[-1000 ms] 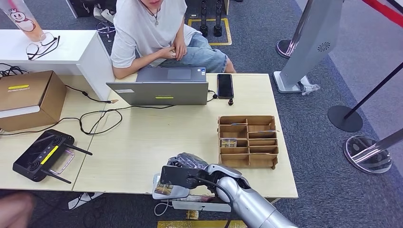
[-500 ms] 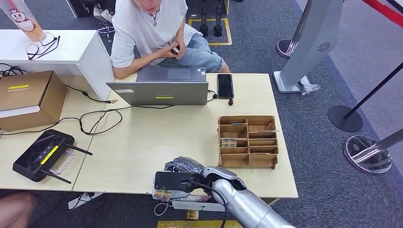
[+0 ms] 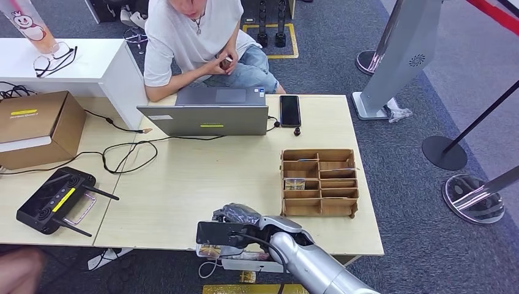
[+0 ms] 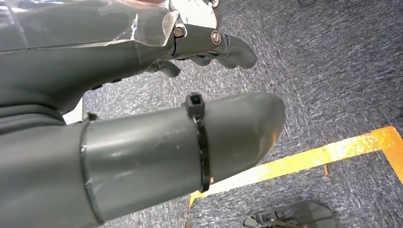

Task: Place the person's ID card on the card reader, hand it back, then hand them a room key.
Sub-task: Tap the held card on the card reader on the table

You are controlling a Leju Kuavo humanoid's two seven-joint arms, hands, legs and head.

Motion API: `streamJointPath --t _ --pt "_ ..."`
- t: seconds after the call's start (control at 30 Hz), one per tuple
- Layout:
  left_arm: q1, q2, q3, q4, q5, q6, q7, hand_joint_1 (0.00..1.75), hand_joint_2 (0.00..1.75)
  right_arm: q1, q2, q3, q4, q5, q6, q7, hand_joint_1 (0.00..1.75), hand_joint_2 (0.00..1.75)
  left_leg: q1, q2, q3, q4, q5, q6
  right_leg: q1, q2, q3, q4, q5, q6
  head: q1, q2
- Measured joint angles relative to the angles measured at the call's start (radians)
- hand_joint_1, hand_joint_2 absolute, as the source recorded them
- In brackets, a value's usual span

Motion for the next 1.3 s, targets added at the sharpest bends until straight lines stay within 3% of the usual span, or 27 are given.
streamJointPath --t 1.3 --pt "-0.016 -0.012 0.000 0.000 -0.011 -0.003 0.024 0.00 0.00 -0.055 0.058 0.021 0.155 0.096 -0.085 0.030 1.75 1.75 0.000 0.000 0.000 0.000 0.000 0.000 0.000 0.000 0.000 0.000 0.000 0.000 0.000 0.000"
